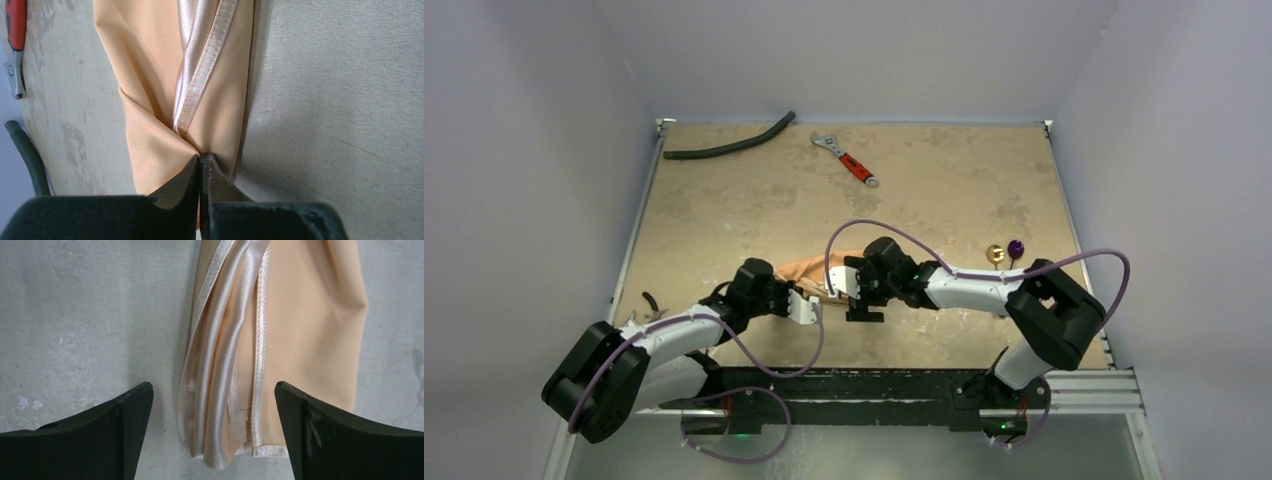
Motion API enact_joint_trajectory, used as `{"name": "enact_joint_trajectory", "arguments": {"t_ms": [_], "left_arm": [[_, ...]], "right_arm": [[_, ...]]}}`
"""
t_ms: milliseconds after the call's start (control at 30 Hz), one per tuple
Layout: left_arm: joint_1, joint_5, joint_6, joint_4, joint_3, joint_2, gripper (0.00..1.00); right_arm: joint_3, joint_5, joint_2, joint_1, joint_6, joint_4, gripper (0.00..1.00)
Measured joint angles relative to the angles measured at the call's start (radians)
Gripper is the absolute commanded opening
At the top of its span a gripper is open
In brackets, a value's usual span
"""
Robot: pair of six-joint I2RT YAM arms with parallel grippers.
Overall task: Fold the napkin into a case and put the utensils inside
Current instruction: Fold the 2/3-rectangle-folded napkin at the center of the board.
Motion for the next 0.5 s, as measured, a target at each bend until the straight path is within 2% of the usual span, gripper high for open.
{"name": "enact_joint_trajectory", "arguments": {"t_ms": [133, 200, 433, 500], "left_arm": [[0.000, 0.003, 0.012, 0.000, -0.014, -0.018, 0.00], [0.000, 0.005, 0.023, 0.000, -0.019, -0.024, 0.00], [0.000, 0.006, 0.036, 0.018, -0.029, -0.025, 0.00], [0.000, 0.006, 0.039, 0.022, -0.030, -0.024, 0.00]], "right_arm": [[0.000, 0.010, 0.019, 0.000, -0.010, 0.044, 0.64], [0.011, 0.012, 0.036, 0.000, -0.016, 0.049, 0.54], [0.050, 0.004, 0.074, 0.000, -0.012, 0.021, 0.34], [0.056, -0.003, 0.074, 0.000, -0.008, -0.003, 0.24]]}}
